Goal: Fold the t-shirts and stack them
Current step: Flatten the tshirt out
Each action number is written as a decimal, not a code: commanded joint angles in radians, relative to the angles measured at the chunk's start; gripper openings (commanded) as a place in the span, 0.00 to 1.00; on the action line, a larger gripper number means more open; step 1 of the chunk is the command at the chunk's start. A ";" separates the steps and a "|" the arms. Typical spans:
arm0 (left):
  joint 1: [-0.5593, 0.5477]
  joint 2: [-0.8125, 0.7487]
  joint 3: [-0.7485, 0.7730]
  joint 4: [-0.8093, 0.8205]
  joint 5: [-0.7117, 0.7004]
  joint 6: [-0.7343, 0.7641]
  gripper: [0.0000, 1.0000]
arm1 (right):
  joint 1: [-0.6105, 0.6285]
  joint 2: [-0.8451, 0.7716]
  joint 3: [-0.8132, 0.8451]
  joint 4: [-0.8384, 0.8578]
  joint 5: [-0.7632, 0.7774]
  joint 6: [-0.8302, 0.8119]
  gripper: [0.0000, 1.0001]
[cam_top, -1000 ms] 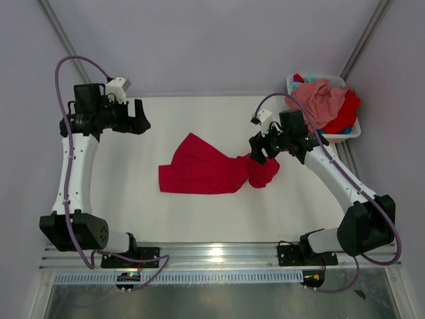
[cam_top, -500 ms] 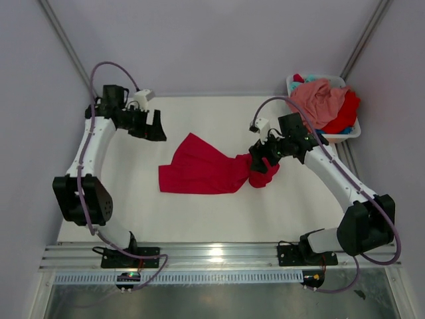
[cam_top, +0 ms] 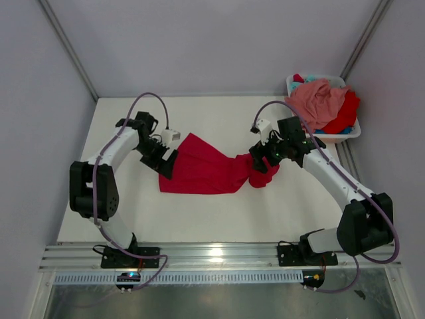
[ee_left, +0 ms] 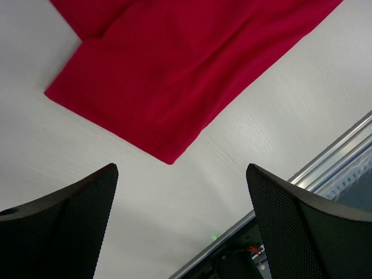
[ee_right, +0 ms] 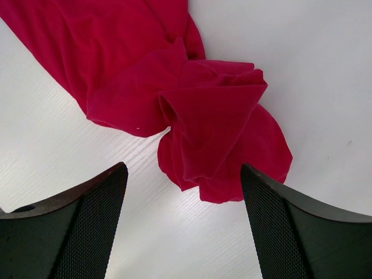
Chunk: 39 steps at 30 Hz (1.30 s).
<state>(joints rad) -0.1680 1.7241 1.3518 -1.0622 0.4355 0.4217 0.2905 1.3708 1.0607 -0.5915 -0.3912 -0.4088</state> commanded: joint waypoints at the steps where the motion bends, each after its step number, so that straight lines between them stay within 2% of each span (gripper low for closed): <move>1: 0.002 -0.049 -0.048 0.037 -0.083 0.029 0.93 | -0.001 0.008 0.005 0.053 0.034 0.015 0.82; 11: 0.002 0.086 -0.051 0.209 -0.248 0.006 0.93 | -0.001 0.008 -0.007 0.061 0.032 0.018 0.82; 21: -0.028 0.253 0.012 0.338 -0.302 -0.063 0.90 | 0.001 0.010 -0.013 0.075 0.043 0.025 0.82; 26: -0.048 0.273 0.058 0.358 -0.278 -0.086 0.89 | 0.001 0.010 -0.018 0.078 0.041 0.022 0.82; 32: -0.076 0.282 0.125 0.311 -0.261 -0.103 0.80 | -0.001 0.011 -0.015 0.079 0.040 0.021 0.82; 34: -0.079 0.270 0.127 0.301 -0.261 -0.106 0.67 | -0.001 0.011 -0.015 0.079 0.040 0.021 0.82; 35: -0.080 0.264 0.125 0.291 -0.267 -0.106 0.58 | -0.001 0.010 -0.015 0.078 0.040 0.019 0.82; 39: -0.080 0.229 0.125 0.265 -0.290 -0.103 0.57 | -0.001 0.010 -0.013 0.079 0.037 0.019 0.82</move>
<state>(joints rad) -0.2493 2.0029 1.4494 -0.7685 0.1497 0.3210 0.2905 1.3811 1.0462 -0.5453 -0.3542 -0.3931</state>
